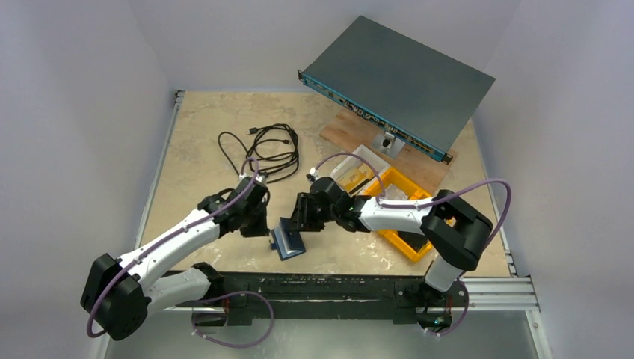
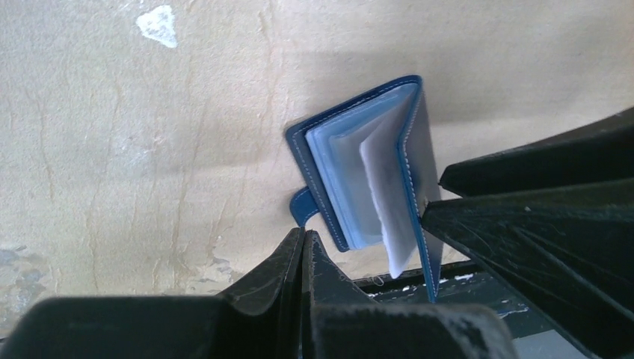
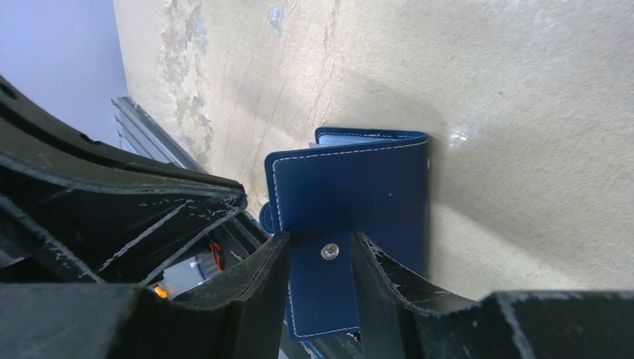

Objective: Take the credit cards out of the card holder
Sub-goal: Close the card holder at the center of the board.

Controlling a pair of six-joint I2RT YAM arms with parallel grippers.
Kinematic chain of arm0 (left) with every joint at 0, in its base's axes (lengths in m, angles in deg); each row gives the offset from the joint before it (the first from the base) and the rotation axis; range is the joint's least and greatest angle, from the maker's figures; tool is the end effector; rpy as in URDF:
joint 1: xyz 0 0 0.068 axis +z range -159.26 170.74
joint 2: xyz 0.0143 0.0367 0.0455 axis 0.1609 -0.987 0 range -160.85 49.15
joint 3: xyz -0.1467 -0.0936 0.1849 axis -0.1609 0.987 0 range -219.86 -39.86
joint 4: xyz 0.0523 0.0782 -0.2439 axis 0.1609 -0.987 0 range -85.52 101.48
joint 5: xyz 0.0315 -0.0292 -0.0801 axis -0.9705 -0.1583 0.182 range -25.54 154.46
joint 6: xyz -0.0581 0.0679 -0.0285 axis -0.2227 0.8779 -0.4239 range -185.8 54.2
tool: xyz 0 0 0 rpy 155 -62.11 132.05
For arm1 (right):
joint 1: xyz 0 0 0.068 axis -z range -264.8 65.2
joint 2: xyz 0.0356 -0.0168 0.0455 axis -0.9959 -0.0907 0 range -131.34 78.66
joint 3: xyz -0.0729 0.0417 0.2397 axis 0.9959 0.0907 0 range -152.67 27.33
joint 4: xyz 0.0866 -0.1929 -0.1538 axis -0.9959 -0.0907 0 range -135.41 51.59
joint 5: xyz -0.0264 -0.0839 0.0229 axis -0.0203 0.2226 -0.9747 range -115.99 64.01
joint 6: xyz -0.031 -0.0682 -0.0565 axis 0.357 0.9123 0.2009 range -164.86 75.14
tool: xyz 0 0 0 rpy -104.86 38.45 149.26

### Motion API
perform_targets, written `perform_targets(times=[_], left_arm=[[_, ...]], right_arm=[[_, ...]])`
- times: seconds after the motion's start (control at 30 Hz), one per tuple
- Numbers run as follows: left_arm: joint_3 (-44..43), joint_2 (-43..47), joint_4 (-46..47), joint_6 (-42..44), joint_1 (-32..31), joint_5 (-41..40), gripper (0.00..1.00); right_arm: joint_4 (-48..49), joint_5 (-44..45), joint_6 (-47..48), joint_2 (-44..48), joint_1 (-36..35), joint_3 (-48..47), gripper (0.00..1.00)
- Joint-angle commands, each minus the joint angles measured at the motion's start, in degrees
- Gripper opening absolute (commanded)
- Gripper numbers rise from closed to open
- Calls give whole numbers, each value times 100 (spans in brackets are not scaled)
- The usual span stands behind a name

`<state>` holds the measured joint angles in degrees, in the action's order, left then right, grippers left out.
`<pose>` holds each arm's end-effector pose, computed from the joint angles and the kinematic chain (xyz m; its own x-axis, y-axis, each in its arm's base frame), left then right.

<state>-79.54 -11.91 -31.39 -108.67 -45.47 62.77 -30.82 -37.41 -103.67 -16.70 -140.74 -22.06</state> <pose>0.1796 -0.1283 0.1512 -0.9273 -0.1640 -0.3366 -0.0693 0.9586 -0.2762 0.1985 0.3235 0.1250 -0.9491 0.0933 -0.3009 -0.1681 0.6577 0.7343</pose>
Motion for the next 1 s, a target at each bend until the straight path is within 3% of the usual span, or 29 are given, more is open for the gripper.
perform_targets(times=[0.0,0.5,0.97], left_arm=[[191,16,198,-152,168,141,0],[863,-370,1158,-289,575,928,0],[958,-945,2128,-400,569,1734,0]], right_arm=[[-468,218,353,-190,-150,-403,36],[-970,65,439,-1163,-224,-872,31],[-836,608,-75,-682,-215,-369,30]])
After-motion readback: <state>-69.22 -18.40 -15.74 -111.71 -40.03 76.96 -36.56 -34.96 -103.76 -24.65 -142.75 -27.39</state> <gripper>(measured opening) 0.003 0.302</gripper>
